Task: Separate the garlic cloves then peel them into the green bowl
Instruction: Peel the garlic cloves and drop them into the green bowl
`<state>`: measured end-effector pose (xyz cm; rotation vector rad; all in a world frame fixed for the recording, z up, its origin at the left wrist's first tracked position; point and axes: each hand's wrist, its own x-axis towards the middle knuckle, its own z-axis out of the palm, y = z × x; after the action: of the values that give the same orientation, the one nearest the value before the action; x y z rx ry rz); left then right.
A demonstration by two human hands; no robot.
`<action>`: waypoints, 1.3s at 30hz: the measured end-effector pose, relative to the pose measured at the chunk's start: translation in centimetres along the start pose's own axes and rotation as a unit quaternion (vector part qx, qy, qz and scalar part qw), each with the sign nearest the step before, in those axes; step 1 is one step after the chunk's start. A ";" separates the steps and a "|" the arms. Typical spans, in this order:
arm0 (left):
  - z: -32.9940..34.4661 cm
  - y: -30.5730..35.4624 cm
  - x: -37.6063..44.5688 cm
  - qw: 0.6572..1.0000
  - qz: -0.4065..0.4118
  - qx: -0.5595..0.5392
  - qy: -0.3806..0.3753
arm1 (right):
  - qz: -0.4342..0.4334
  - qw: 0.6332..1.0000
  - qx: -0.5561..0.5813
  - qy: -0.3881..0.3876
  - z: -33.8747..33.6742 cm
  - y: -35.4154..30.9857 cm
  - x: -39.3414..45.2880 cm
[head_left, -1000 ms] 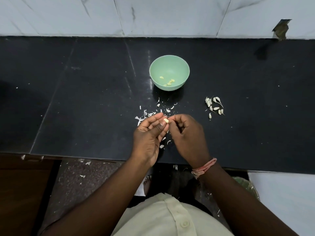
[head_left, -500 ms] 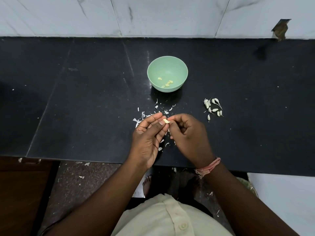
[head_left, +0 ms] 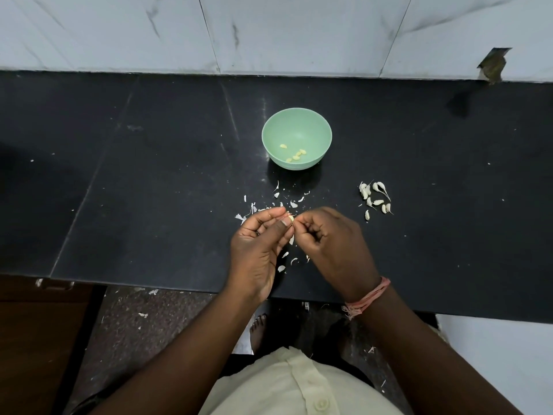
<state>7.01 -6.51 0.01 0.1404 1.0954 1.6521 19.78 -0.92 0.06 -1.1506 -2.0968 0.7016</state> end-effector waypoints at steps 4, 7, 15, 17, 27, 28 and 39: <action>0.2 -0.2 -0.2 1.000 -0.006 -0.007 0.007 | -0.001 1.000 0.004 -0.002 0.2 0.1 -0.3; 0.2 -0.5 -0.3 1.000 -0.012 -0.010 0.020 | 0.001 1.000 0.003 -0.001 0.2 0.1 -0.4; -0.2 -0.5 -0.2 1.000 -0.015 -0.009 0.011 | 0.018 1.000 0.014 -0.017 0.0 -0.3 -0.1; -0.2 -0.5 -0.3 1.000 -0.017 -0.003 0.004 | 0.023 0.999 0.016 -0.021 -0.1 -0.4 0.0; 0.3 0.0 -0.3 0.999 -0.034 -0.002 -0.002 | 0.135 0.986 0.091 -0.025 -0.2 -1.1 0.2; 0.3 0.0 -0.3 0.999 -0.039 -0.004 -0.003 | 0.158 0.980 0.116 -0.031 -0.2 -1.2 0.1; 0.4 0.7 -0.3 0.996 -0.076 -0.033 -0.023 | 0.227 0.954 0.187 -0.054 -0.9 -2.2 0.2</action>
<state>6.89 -6.50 0.86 0.0504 0.9905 1.5390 19.21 -1.64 2.22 -1.4045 -1.6839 1.3380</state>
